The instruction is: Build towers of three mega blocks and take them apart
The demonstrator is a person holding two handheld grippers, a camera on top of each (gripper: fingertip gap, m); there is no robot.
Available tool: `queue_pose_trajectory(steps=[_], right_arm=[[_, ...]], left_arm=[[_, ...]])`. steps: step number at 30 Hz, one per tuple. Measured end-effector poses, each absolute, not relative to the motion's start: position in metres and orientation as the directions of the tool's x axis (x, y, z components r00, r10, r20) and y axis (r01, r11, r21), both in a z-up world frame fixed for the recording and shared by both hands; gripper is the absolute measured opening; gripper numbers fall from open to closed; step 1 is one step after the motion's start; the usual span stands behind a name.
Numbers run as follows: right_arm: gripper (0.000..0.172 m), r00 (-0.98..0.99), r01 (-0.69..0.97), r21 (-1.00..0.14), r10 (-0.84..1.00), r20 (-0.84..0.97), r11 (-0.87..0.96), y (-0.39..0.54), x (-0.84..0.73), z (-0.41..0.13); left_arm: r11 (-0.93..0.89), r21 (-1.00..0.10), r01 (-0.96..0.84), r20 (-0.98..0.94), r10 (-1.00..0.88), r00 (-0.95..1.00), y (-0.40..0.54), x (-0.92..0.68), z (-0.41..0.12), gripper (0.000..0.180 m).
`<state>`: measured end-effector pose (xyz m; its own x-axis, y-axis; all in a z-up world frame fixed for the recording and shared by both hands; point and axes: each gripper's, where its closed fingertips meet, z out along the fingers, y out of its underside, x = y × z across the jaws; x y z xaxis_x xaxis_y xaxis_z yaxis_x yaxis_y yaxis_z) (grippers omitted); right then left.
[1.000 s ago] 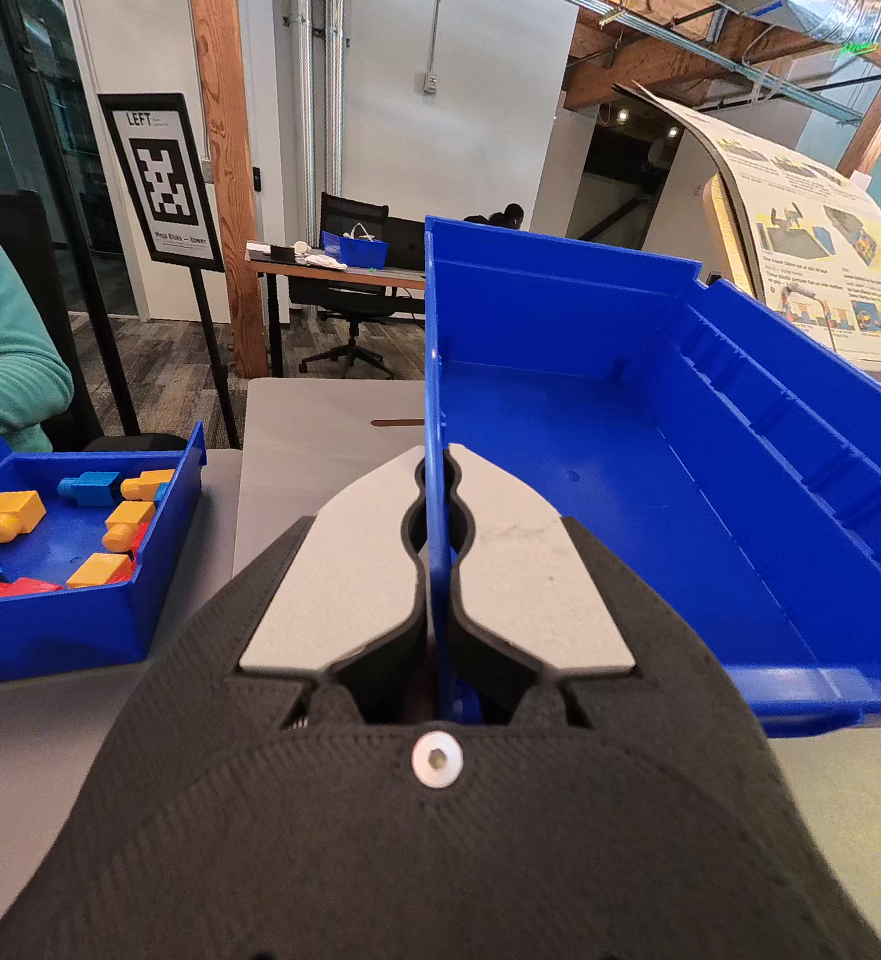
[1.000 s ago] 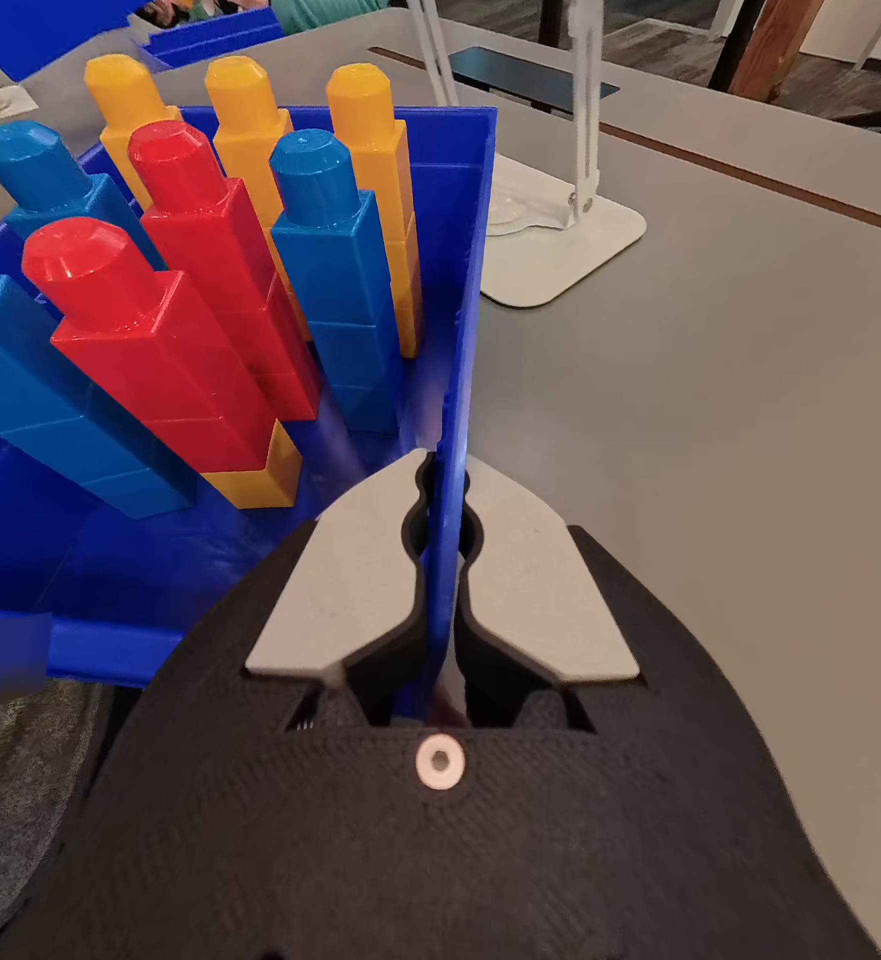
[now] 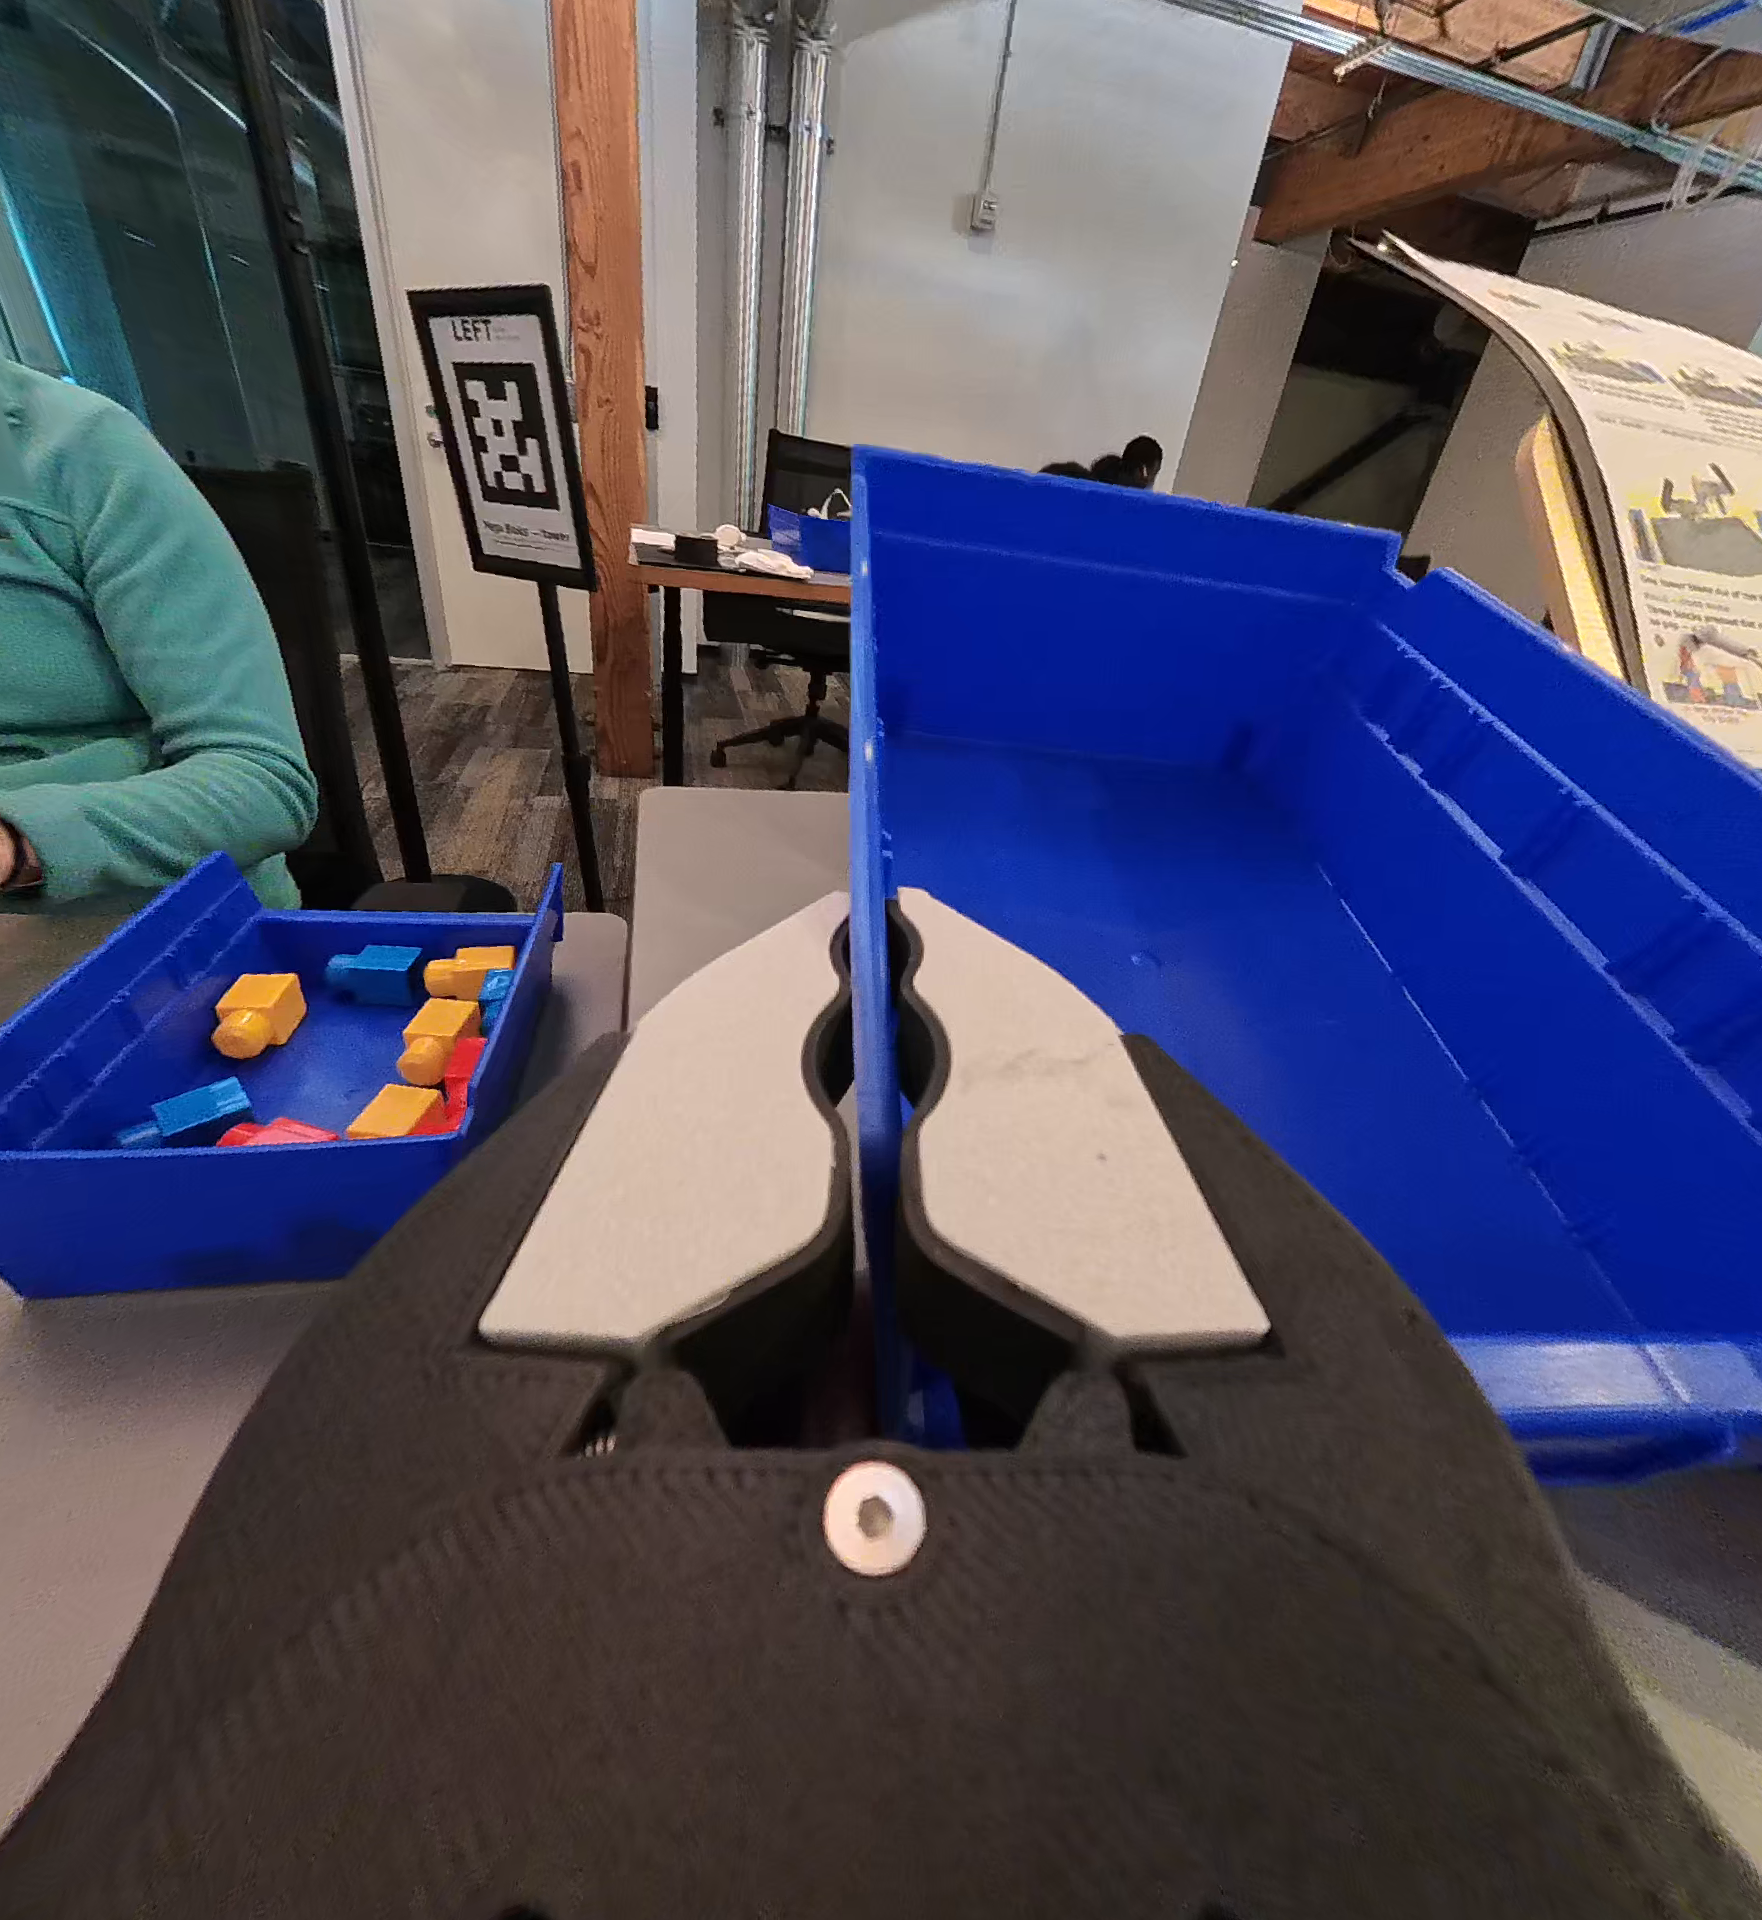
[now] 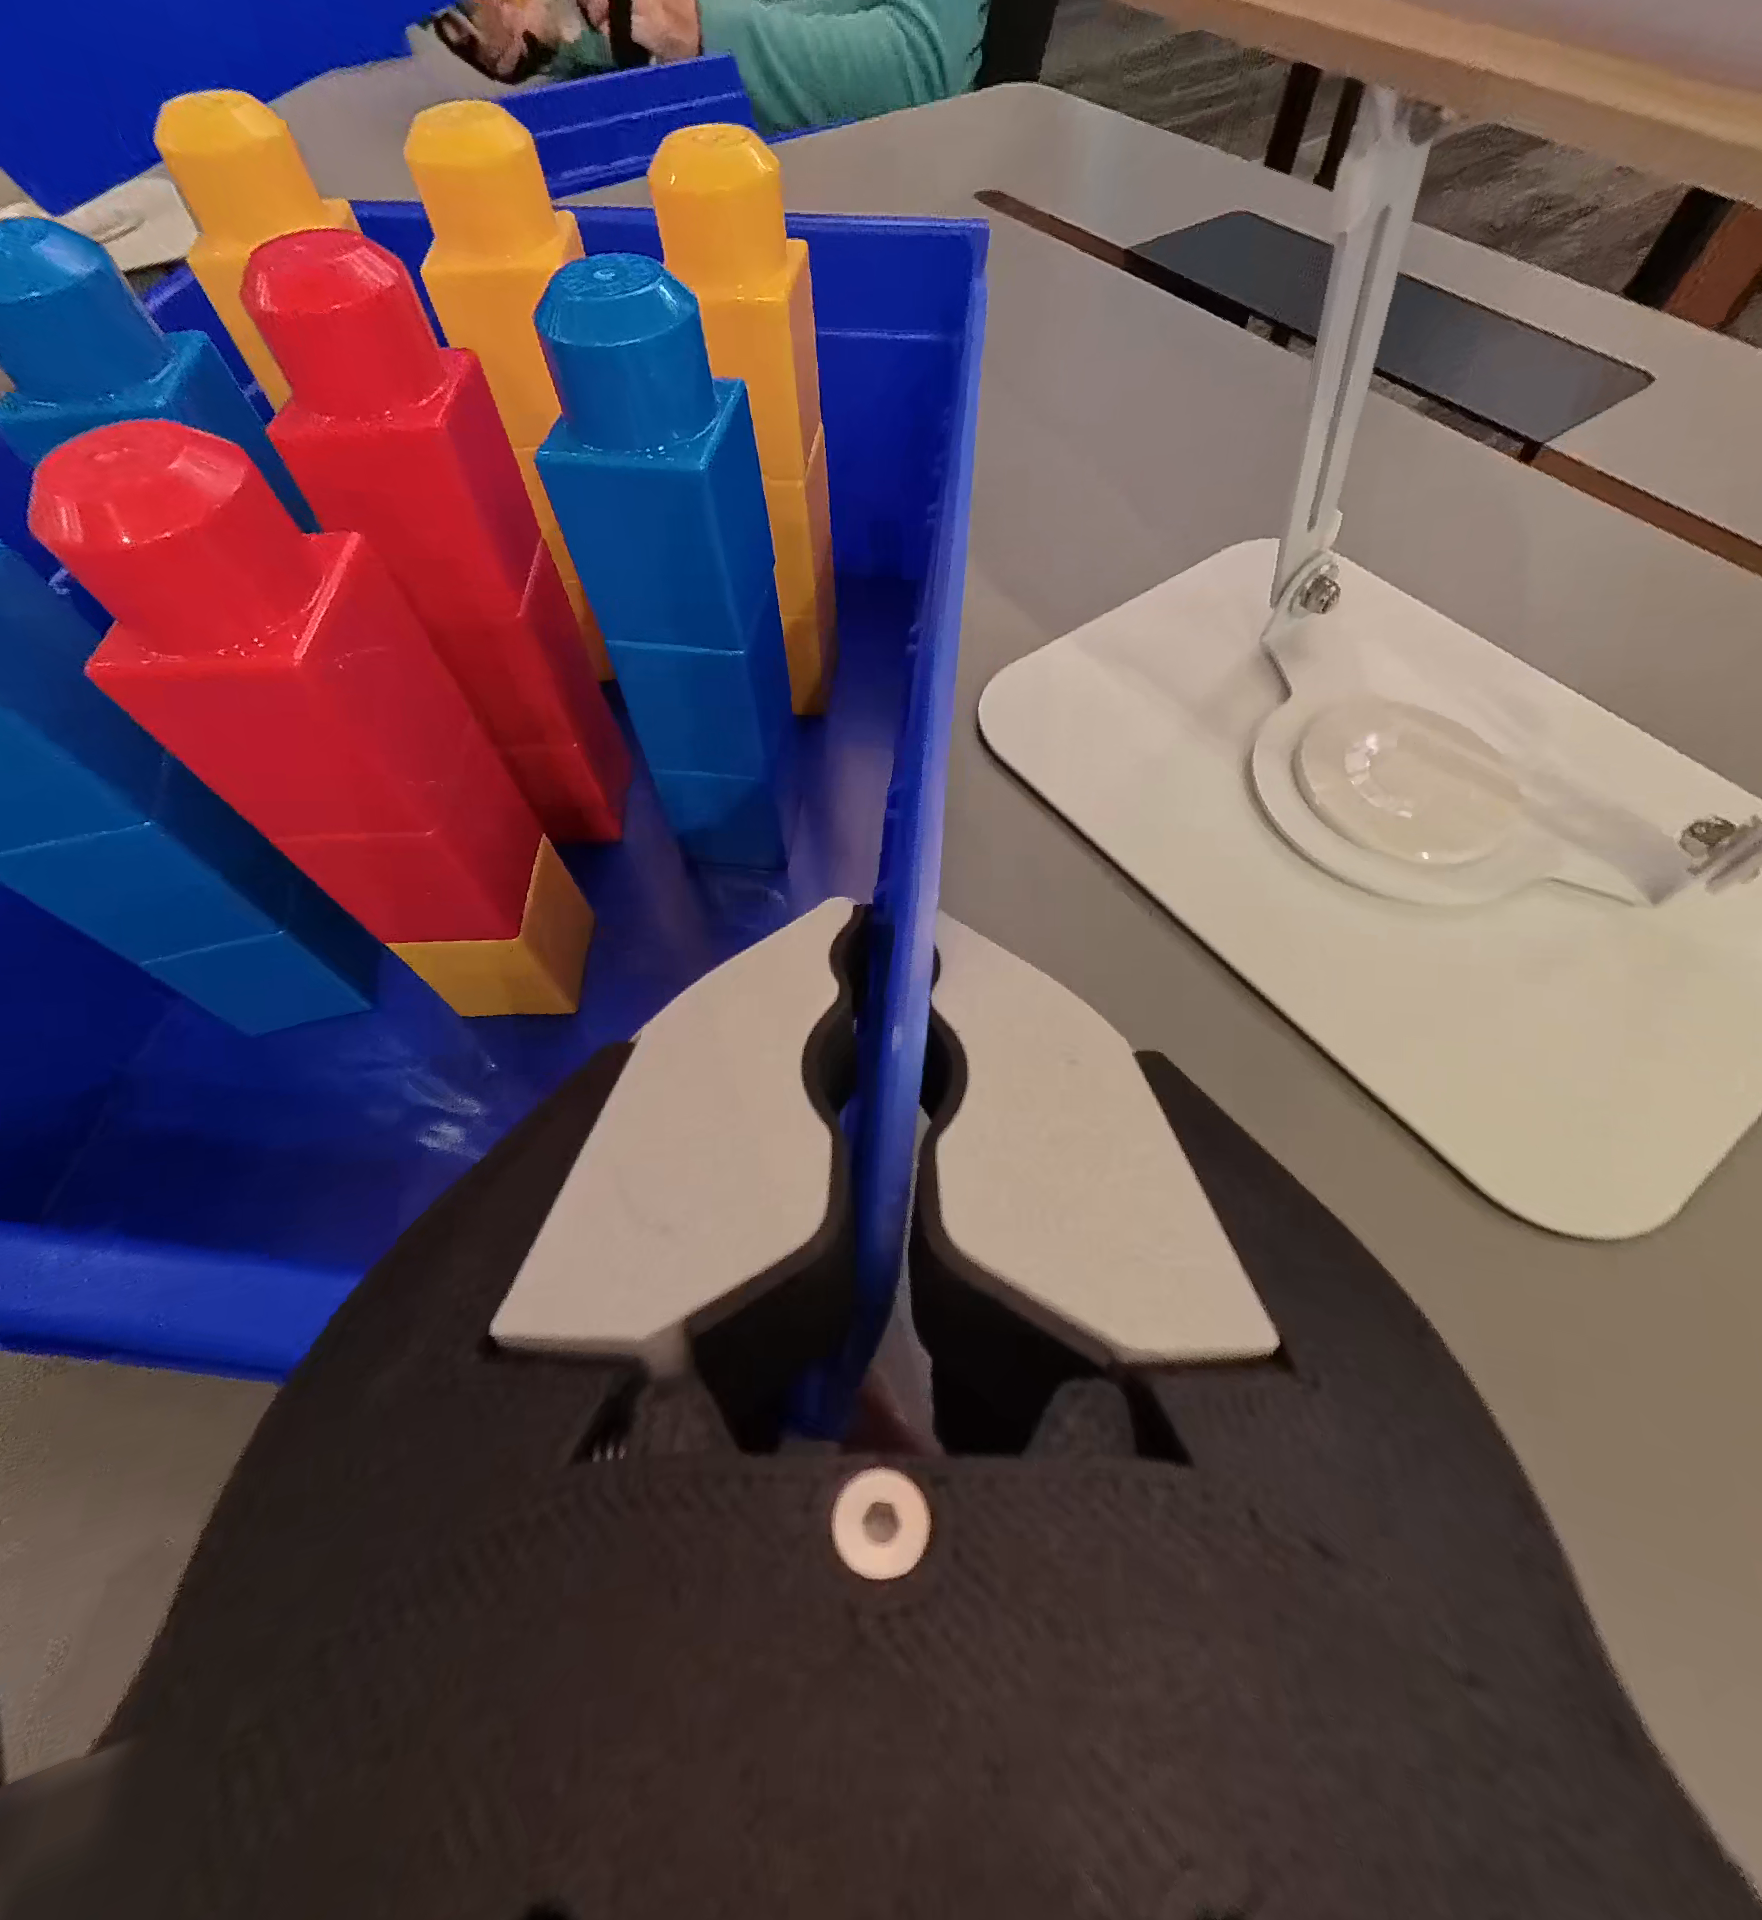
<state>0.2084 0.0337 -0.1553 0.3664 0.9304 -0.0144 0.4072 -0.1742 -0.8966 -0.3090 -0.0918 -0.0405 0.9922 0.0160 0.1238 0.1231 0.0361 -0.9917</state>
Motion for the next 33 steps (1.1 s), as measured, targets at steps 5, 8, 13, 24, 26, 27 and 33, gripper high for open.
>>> queue_pose_trajectory(steps=[5,8,13,24,26,27,33], right_arm=[[0.006,0.411,0.399,-0.898,0.911,-0.006,-0.186,0.043,0.182,-0.155],[0.006,0.452,0.388,-0.898,0.892,-0.01,-0.207,0.049,0.168,-0.155],[0.006,0.5,0.378,-0.899,0.866,-0.005,-0.223,0.058,0.141,-0.155],[0.038,0.427,0.327,-0.945,0.89,0.162,0.015,0.048,0.159,-0.107],[0.035,0.297,0.329,-0.926,0.912,0.284,0.182,0.023,0.165,-0.086],[0.036,0.21,0.338,-0.908,0.921,0.328,0.246,0.007,0.165,-0.081],[0.036,-0.348,0.443,-0.774,0.882,0.317,0.452,-0.08,0.136,-0.116]], left_arm=[[0.06,-0.99,0.129,0.132,0.041,0.99,-0.103,-0.321,-0.036,0.001],[0.069,-0.989,0.129,0.133,0.058,0.989,-0.107,-0.326,-0.034,0.001],[0.072,-0.989,0.13,0.135,0.058,0.989,-0.108,-0.327,-0.034,0.001],[0.092,-0.986,0.142,0.149,0.069,0.986,-0.115,-0.335,-0.03,0.001],[0.099,-0.984,0.148,0.156,0.076,0.985,-0.118,-0.338,-0.028,0.001],[0.105,-0.983,0.147,0.156,0.079,0.985,-0.12,-0.339,-0.027,0.001],[0.116,-0.985,0.128,0.139,0.093,0.986,-0.12,-0.337,-0.022,0.001]])
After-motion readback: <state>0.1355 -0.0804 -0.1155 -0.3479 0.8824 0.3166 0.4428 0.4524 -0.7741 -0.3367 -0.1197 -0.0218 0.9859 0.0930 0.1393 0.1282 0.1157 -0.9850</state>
